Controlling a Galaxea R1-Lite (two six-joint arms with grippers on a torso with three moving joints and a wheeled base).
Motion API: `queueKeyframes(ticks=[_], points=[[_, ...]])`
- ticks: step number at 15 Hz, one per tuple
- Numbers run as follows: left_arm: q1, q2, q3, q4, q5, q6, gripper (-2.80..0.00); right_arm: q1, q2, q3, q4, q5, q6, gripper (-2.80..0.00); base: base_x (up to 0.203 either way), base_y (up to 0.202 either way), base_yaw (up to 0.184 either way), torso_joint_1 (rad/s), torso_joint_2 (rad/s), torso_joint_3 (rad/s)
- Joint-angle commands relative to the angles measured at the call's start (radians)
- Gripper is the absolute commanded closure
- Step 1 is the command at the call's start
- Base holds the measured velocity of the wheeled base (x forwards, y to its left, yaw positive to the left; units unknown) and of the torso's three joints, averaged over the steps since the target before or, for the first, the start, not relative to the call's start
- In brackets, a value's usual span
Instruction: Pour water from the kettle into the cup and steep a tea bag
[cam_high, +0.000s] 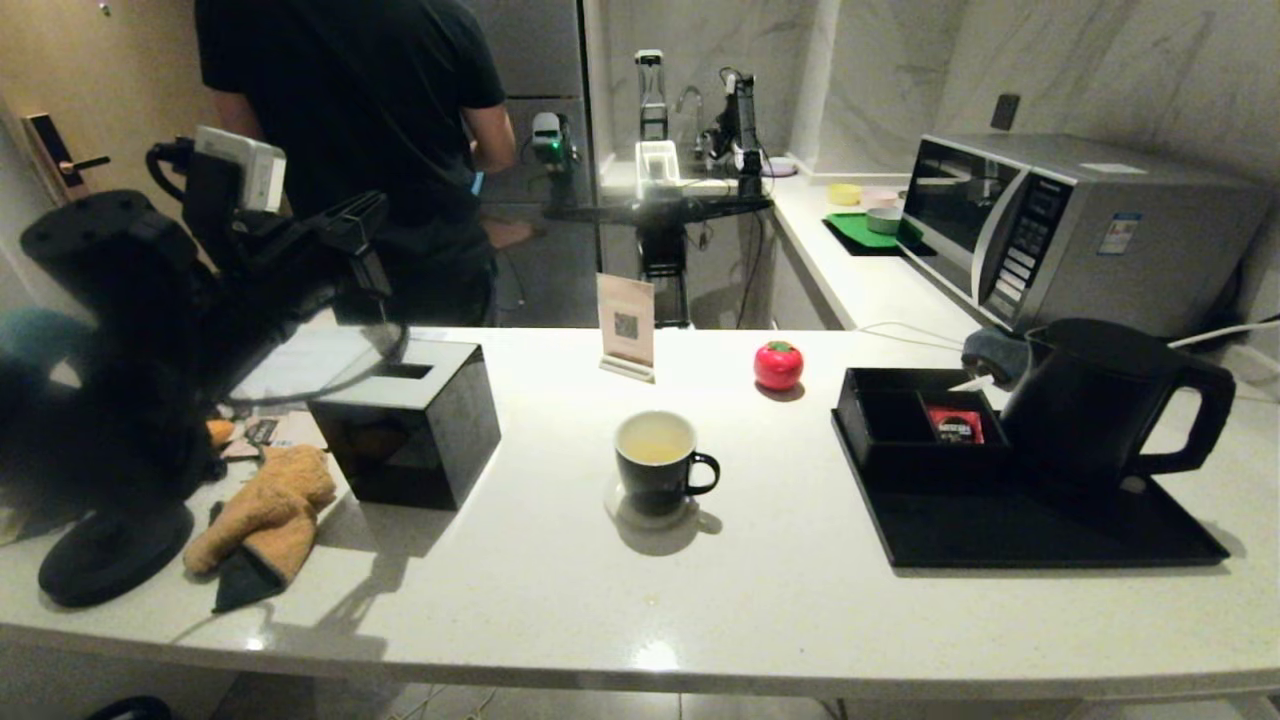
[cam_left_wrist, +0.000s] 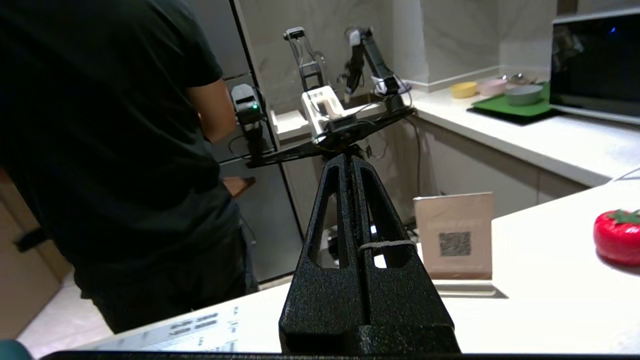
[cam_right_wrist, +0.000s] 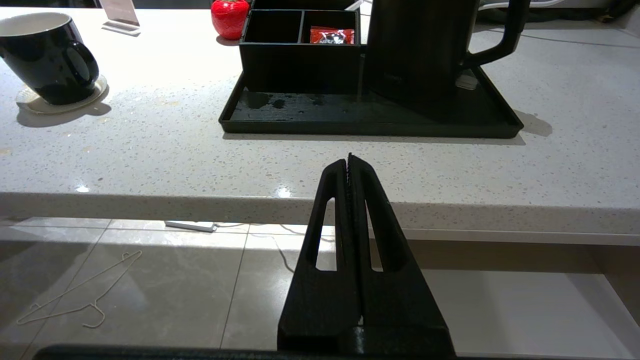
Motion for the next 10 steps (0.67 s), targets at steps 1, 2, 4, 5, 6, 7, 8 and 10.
queueKeyframes(ticks=[1, 2, 4, 5, 6, 7, 8, 10], points=[[0.034, 0.021, -0.002, -0.007, -0.005, 0.022, 0.00, 0.000, 0.000, 0.000, 0.000, 0.000, 0.000, 0.00, 0.000, 0.000, 0.000, 0.000, 0.00, 0.000], [0.041, 0.032, -0.003, -0.009, -0.005, 0.031, 0.00, 0.000, 0.000, 0.000, 0.000, 0.000, 0.000, 0.00, 0.000, 0.000, 0.000, 0.000, 0.00, 0.000], [0.048, 0.048, -0.005, -0.015, -0.005, 0.036, 0.00, 0.000, 0.000, 0.000, 0.000, 0.000, 0.000, 0.00, 0.000, 0.000, 0.000, 0.000, 0.00, 0.000], [0.053, 0.051, -0.006, -0.016, -0.005, 0.045, 0.00, 0.000, 0.000, 0.001, 0.000, 0.000, 0.000, 0.00, 0.000, 0.000, 0.000, 0.000, 0.00, 0.000], [0.059, 0.051, -0.011, -0.014, -0.005, 0.052, 0.00, 0.000, 0.000, 0.000, 0.000, 0.000, 0.000, 0.00, 0.000, 0.000, 0.000, 0.000, 0.00, 0.000], [0.061, 0.050, -0.015, -0.011, -0.005, 0.057, 0.00, 0.000, 0.000, 0.000, 0.000, 0.000, 0.000, 0.00, 0.000, 0.000, 0.000, 0.000, 0.00, 0.000], [0.062, 0.048, -0.015, -0.010, -0.005, 0.062, 0.00, 0.000, 0.000, 0.000, 0.000, -0.001, 0.000, 0.00, 0.000, 0.000, 0.000, 0.000, 0.00, 0.000], [0.066, 0.045, -0.011, -0.011, -0.001, 0.063, 0.00, 0.000, 0.000, 0.000, 0.000, 0.000, 0.000, 0.00, 0.000, 0.000, 0.000, 0.000, 0.00, 0.000]])
